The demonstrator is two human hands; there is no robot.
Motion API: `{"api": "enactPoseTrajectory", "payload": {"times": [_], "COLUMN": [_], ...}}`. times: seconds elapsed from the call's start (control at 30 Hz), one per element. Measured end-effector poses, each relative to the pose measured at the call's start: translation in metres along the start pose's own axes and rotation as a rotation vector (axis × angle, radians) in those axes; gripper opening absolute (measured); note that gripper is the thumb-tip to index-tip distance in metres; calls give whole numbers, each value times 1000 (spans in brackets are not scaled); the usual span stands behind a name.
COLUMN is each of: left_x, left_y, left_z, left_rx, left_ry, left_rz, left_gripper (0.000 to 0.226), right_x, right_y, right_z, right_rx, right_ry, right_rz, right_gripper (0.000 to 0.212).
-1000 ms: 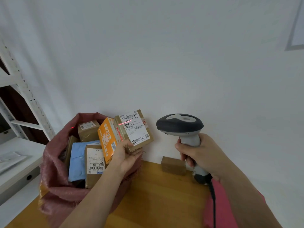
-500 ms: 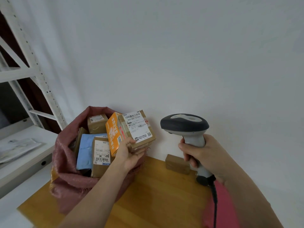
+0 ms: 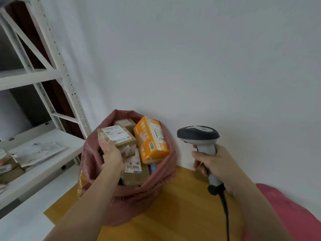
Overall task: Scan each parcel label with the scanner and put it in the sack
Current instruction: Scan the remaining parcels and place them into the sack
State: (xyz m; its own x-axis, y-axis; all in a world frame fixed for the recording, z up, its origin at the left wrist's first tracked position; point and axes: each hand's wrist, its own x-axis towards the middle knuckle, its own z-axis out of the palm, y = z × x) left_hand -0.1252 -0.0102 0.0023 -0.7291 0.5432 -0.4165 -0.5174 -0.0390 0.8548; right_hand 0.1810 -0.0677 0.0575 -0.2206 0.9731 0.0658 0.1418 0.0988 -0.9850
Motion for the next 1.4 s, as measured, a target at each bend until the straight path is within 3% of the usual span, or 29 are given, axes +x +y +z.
{"api": "enactPoseTrajectory", "payload": {"times": [0.1, 0.17, 0.3, 0.47, 0.63, 1.03, 1.27, 1.4], "left_x": [23, 32, 58, 88, 81, 39, -11, -36], "left_y": [4, 6, 3, 12, 11, 0, -50, -92], "left_z": [-13, -21, -33, -32, -27, -19, 2, 4], "left_rx": [460, 546, 583, 516, 498, 479, 528, 683], "left_ry": [238, 256, 181, -63, 34, 12, -354, -653], "left_rz": [64, 156, 311, 414, 548, 637, 814, 990], "left_gripper": [77, 73, 71, 51, 44, 20, 18, 22], "right_x": [9, 14, 22, 26, 28, 38, 37, 29], "right_y": [6, 10, 16, 24, 29, 40, 97, 159], "right_z": [29, 51, 84, 106, 114, 102, 65, 43], "right_rx": [19, 10, -29, 11, -20, -4, -36, -77], "right_ry": [29, 38, 70, 154, 185, 177, 291, 199], "right_rz": [41, 65, 79, 135, 160, 183, 331, 577], "right_gripper": [11, 11, 15, 14, 14, 13, 11, 11]}}
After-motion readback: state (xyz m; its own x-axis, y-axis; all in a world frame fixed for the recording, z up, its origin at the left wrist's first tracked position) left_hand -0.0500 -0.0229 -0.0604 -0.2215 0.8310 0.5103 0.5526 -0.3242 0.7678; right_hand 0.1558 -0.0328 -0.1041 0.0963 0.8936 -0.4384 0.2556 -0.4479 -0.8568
